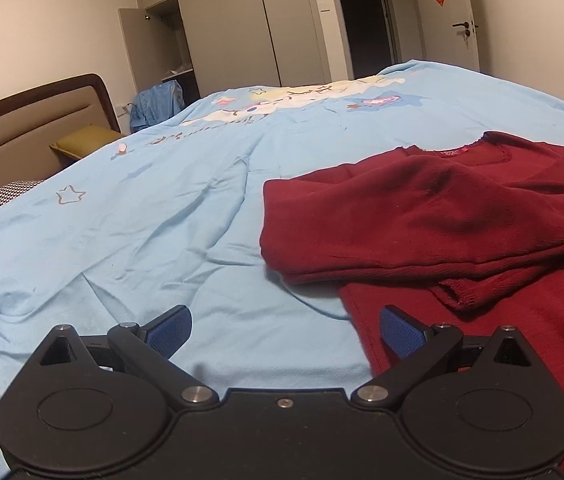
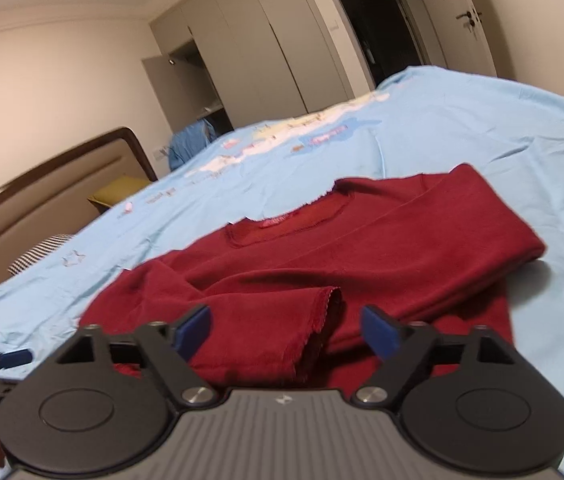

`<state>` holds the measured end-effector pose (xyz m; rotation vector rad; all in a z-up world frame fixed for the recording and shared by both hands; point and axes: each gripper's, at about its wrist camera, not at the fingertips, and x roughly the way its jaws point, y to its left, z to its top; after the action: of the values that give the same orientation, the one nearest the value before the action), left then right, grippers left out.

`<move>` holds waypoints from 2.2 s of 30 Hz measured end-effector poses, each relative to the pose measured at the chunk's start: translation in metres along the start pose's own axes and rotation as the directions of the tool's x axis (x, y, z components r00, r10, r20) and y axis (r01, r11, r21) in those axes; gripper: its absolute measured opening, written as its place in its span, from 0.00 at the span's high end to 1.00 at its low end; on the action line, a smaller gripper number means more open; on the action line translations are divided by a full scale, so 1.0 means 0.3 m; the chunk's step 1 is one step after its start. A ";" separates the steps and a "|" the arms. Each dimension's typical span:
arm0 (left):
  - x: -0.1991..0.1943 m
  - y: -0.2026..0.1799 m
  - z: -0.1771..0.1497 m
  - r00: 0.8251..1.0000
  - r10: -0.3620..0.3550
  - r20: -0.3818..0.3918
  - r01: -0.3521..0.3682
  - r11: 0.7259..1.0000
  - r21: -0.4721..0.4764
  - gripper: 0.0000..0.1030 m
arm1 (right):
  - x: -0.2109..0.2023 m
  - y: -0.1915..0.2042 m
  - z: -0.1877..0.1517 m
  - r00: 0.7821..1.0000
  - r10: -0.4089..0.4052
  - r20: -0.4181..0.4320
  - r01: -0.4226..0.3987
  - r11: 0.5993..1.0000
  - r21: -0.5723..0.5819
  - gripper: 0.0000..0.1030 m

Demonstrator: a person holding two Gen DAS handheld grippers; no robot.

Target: Fold small clothes

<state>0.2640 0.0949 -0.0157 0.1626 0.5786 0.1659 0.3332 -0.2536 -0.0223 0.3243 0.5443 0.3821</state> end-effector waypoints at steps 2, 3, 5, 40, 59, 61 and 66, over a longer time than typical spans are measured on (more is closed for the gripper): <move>0.009 -0.010 -0.004 1.000 0.000 0.001 0.000 1.000 0.002 0.03 | 0.042 0.003 -0.001 0.999 -0.029 -0.032 0.029 1.000 0.000 0.35; 0.012 -0.013 -0.007 1.000 -0.001 0.002 0.001 1.000 0.003 0.03 | 0.056 0.003 -0.003 0.998 -0.039 -0.046 0.039 0.999 -0.003 0.46; 0.019 -0.017 -0.011 1.000 -0.005 0.003 0.005 1.000 0.005 0.03 | 0.071 0.006 -0.009 0.997 -0.057 -0.061 0.055 0.998 -0.020 0.65; 0.110 -0.060 0.089 0.985 0.097 0.142 -0.112 0.988 0.102 0.96 | -0.131 0.207 0.253 0.975 0.099 0.201 -0.032 0.949 -0.314 0.87; 0.099 -0.026 0.017 0.999 0.053 -0.009 -0.052 0.995 0.088 0.69 | -0.101 0.047 -0.125 0.995 -0.051 -0.085 0.030 0.973 -0.230 0.69; 0.065 -0.017 -0.003 0.999 0.053 -0.011 -0.052 0.996 0.072 0.55 | -0.124 0.033 -0.131 0.995 -0.053 -0.085 0.032 0.974 -0.224 0.59; -0.028 0.022 -0.048 0.999 0.025 -0.022 -0.026 0.999 -0.022 0.25 | -0.202 0.003 -0.154 0.994 -0.075 -0.077 0.054 0.968 -0.247 0.29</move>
<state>0.2483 0.1010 -0.0217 0.1466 0.5964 0.1991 0.2595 -0.2700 -0.0329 0.0525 0.5833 0.3965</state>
